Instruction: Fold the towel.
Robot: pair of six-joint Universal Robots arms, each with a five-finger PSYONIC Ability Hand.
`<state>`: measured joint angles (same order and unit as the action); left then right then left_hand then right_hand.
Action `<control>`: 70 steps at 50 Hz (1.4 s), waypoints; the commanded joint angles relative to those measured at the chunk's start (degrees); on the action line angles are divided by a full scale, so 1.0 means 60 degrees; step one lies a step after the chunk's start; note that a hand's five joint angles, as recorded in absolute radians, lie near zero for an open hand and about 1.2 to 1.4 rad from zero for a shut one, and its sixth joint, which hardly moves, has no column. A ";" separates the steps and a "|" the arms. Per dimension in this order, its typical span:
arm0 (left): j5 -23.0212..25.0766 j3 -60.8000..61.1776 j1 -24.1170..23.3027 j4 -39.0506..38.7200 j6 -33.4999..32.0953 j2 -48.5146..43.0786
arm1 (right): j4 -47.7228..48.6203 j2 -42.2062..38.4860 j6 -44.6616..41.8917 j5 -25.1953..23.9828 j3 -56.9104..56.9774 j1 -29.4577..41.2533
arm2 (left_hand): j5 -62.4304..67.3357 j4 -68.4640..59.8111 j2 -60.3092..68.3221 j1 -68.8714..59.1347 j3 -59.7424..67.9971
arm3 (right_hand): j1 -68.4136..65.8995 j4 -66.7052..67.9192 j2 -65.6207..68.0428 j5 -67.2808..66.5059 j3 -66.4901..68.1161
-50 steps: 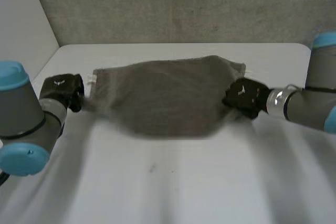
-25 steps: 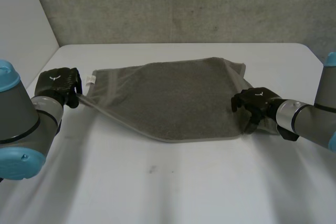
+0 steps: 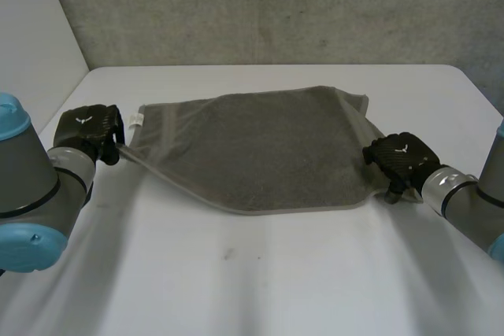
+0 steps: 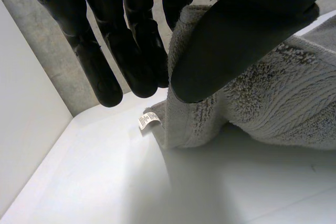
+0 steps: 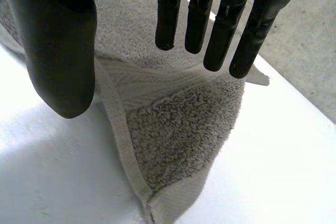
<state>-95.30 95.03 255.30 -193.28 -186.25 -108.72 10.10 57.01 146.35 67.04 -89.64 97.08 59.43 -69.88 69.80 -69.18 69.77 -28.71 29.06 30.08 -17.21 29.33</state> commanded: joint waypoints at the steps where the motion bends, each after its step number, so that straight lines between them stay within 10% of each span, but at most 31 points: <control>1: 0.0004 -0.0004 0.0004 0.0001 0.0001 0.0000 | 0.0514 -0.0405 -0.0251 0.0003 -0.0031 -0.0037 | 0.1761 -0.1687 0.1700 -0.1803 0.1705 | -0.0091 0.0033 -0.0137 -0.0341 -0.0011; 7: -0.0010 0.0069 0.0004 -0.0043 -0.0014 -0.0015 | 0.1157 -0.0260 -0.0179 0.0032 0.0056 -0.0095 | 0.1761 -0.1687 0.1700 -0.1803 0.1705 | -0.8519 0.8460 0.8291 -0.8769 0.8417; 17: 0.0004 0.0802 0.0048 0.0089 -0.0277 0.0527 | 0.0104 0.1675 -0.0310 -0.0055 -0.0046 -0.0726 | 0.1761 -0.1687 0.1700 -0.1803 0.1705 | -0.8548 0.8489 0.8320 -0.8798 0.8446; 29: 0.1101 0.3509 0.0633 0.1596 -0.3689 0.3788 | -0.6819 0.2436 -0.5230 -0.0553 -0.0251 -0.2292 | 0.1761 -0.1687 0.1700 -0.1803 0.1705 | -0.8548 0.8489 0.8320 -0.8798 0.8446; 38: 0.1689 0.3834 0.1073 0.1876 -0.3734 0.5142 | -0.7206 0.3711 -0.5188 -0.1930 -0.0075 -0.2850 | 0.1761 -0.1687 0.1700 -0.1803 0.1705 | -0.8548 0.8489 0.8320 -0.8798 0.8446; 70: 0.0357 -0.3251 0.0078 0.0440 -0.3529 -0.2984 | -0.3238 -0.2920 -0.3518 0.0164 0.7346 0.0664 | 0.1761 -0.1687 0.1700 -0.1803 0.1705 | -0.8548 0.8489 0.8320 -0.8798 0.8446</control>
<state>-89.42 87.47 257.47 -189.79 -207.55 -116.68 -15.22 50.05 124.10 68.09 -58.30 97.69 59.44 -69.88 69.80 -69.18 69.77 -76.32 76.73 76.14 -67.17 76.41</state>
